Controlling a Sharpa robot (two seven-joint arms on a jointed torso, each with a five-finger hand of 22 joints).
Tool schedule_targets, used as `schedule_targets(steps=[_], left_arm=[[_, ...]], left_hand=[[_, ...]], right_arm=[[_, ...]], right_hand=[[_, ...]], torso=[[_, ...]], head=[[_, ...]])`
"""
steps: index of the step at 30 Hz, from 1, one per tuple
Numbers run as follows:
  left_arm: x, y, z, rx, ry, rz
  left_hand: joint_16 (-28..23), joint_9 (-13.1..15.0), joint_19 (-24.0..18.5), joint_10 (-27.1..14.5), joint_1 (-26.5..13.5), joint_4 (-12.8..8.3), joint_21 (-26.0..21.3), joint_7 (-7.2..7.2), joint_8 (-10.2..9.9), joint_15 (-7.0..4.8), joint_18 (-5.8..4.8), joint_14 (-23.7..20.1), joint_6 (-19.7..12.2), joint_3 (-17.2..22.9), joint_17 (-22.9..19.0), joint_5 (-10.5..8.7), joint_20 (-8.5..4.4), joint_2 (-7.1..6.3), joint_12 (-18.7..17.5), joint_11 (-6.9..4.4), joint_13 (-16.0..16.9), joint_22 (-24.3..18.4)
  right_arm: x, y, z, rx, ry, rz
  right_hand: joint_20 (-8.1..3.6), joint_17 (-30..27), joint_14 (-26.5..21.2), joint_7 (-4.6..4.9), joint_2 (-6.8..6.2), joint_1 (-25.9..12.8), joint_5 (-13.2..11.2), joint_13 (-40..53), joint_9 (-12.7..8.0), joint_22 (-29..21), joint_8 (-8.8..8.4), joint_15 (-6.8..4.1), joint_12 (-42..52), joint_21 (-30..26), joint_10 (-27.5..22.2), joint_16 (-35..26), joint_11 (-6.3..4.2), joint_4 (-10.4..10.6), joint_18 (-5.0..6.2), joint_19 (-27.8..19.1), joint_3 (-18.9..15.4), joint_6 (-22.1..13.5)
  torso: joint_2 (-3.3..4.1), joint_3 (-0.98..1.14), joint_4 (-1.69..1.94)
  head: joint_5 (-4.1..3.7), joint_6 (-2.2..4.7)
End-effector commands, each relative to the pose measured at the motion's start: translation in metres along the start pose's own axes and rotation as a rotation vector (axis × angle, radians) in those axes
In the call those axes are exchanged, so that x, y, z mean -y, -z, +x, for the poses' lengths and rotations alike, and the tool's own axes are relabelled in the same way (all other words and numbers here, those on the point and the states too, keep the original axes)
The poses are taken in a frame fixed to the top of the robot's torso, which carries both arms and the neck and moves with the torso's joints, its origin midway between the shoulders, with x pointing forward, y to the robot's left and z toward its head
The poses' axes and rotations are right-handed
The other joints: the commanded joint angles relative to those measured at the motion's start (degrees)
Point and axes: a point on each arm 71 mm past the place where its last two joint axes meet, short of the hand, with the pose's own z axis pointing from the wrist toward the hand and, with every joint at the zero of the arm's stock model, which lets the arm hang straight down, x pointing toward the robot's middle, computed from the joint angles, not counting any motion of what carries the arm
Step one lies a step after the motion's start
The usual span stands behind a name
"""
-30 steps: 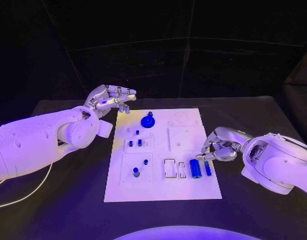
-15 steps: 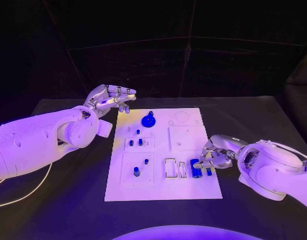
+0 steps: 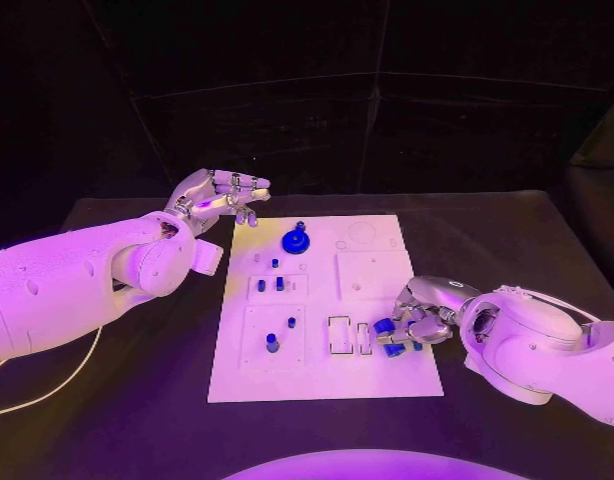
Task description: Assemble the parts on the task board
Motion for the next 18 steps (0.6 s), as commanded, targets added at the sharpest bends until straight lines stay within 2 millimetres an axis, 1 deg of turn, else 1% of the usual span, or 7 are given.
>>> schedule_targets(steps=[1,5,9,11,14,17,18], left_arm=[[0.001,0.0,0.0,-0.007,0.006,0.006],[0.001,0.001,-0.001,-0.005,0.006,0.006],[0.001,0.001,-0.001,-0.005,0.006,0.006],[0.001,0.001,-0.001,-0.005,0.006,0.006],[0.001,0.001,-0.002,-0.005,0.006,0.005],[0.001,0.001,-0.001,-0.008,0.007,0.002],[0.001,0.001,-0.001,-0.01,0.008,0.001]], left_hand=[[-0.2,0.0,-0.2,-0.3,0.0,0.0,-0.4,-0.04,-0.1,0.0,0.79,-0.3,-0.5,-0.3,0.0,0.02,0.22,0.44,0.2,-0.01,0.1,-0.1],[-0.2,0.0,-0.2,-0.3,0.0,0.0,-0.4,-0.04,-0.1,0.0,0.79,-0.3,-0.5,-0.3,0.0,0.02,0.22,0.44,0.2,-0.01,0.1,-0.1],[-0.2,0.0,-0.2,-0.3,0.0,0.0,-0.4,-0.04,-0.1,0.0,0.79,-0.3,-0.5,-0.3,0.0,0.02,0.22,0.44,0.2,-0.01,0.1,-0.1],[-0.2,0.0,-0.2,-0.3,0.0,0.0,-0.4,-0.04,-0.1,0.0,0.79,-0.3,-0.5,-0.3,0.0,0.02,0.22,0.44,0.2,-0.01,0.1,-0.1],[-0.2,0.0,-0.2,-0.3,0.0,0.0,-0.4,-0.04,-0.1,0.0,0.79,-0.3,-0.5,-0.3,0.0,0.02,0.22,0.44,0.2,-0.01,0.1,-0.1],[-0.2,0.0,-0.2,-0.3,0.0,0.0,-0.4,-0.04,-0.1,0.0,0.79,-0.3,-0.5,-0.3,0.0,0.02,0.22,0.44,0.2,-0.01,0.1,-0.1],[-0.2,0.0,-0.2,-0.3,0.0,0.0,-0.4,-0.04,-0.1,0.0,0.79,-0.3,-0.5,-0.3,0.0,0.02,0.22,0.44,0.2,-0.01,0.1,-0.1]], right_arm=[[0.003,-0.001,0.01,-0.025,0.028,0.018],[0.002,-0.001,0.01,0.004,0.013,0.019],[0.003,0.001,0.006,0.068,-0.02,0.015],[0.002,0.004,0.003,0.102,-0.047,0.008],[0.0,0.007,0.0,0.146,-0.112,-0.009],[-0.005,0.009,-0.001,0.163,-0.168,-0.023],[-0.007,0.01,-0.001,0.165,-0.183,-0.028]], right_hand=[[-0.18,5.2,4.1,-0.13,0.99,0.6,2.2,0.3,0.2,0.2,0.56,-0.44,0.2,0.4,0.2,0.3,-0.32,-0.2,-0.61,0.4,0.0,-0.3],[-0.31,5.7,4.2,-0.42,1.96,1.8,5.5,1.0,1.0,0.9,1.42,-0.62,0.5,0.7,0.5,0.5,-0.54,-0.4,-0.7,0.7,0.2,0.1],[-0.6,6.7,4.4,-0.9,3.1,3.1,9.8,3.2,1.9,2.0,2.31,-0.97,2.1,1.3,1.7,0.9,-0.98,-0.5,-0.86,1.3,0.4,0.9],[-0.75,7.2,4.5,-1.13,3.44,3.6,11.3,4.3,2.4,2.4,2.61,-1.14,2.8,1.5,2.2,1.1,-1.19,-0.5,-0.92,1.4,0.5,1.2],[-1.0,7.8,4.6,-1.44,3.93,4.1,13.4,5.1,3.0,2.4,2.92,-1.38,3.4,1.6,2.7,1.3,-1.48,-0.4,-0.92,1.5,0.4,1.6],[-1.05,7.9,4.6,-1.5,4.12,4.2,13.8,5.2,3.2,2.4,2.98,-1.44,3.4,1.6,2.8,1.4,-1.55,-0.4,-0.92,1.5,0.4,1.7],[-1.06,7.9,4.6,-1.51,4.17,4.2,13.8,5.2,3.2,2.4,2.98,-1.44,3.4,1.6,2.8,1.4,-1.55,-0.3,-0.92,1.5,0.4,1.7]], torso=[[-0.01,-0.02,0.07],[-0.02,-0.06,0.14],[-0.1,-0.04,0.09],[-0.07,-0.01,0.08],[-0.1,-0.02,0.05],[-0.12,-0.09,0.05],[-0.12,-0.06,0.14]], head=[[-0.05,-0.05],[-0.09,-0.06],[0.05,-0.09],[0.11,-0.08],[0.11,-0.01],[0.15,0.08],[0.18,0.08]])
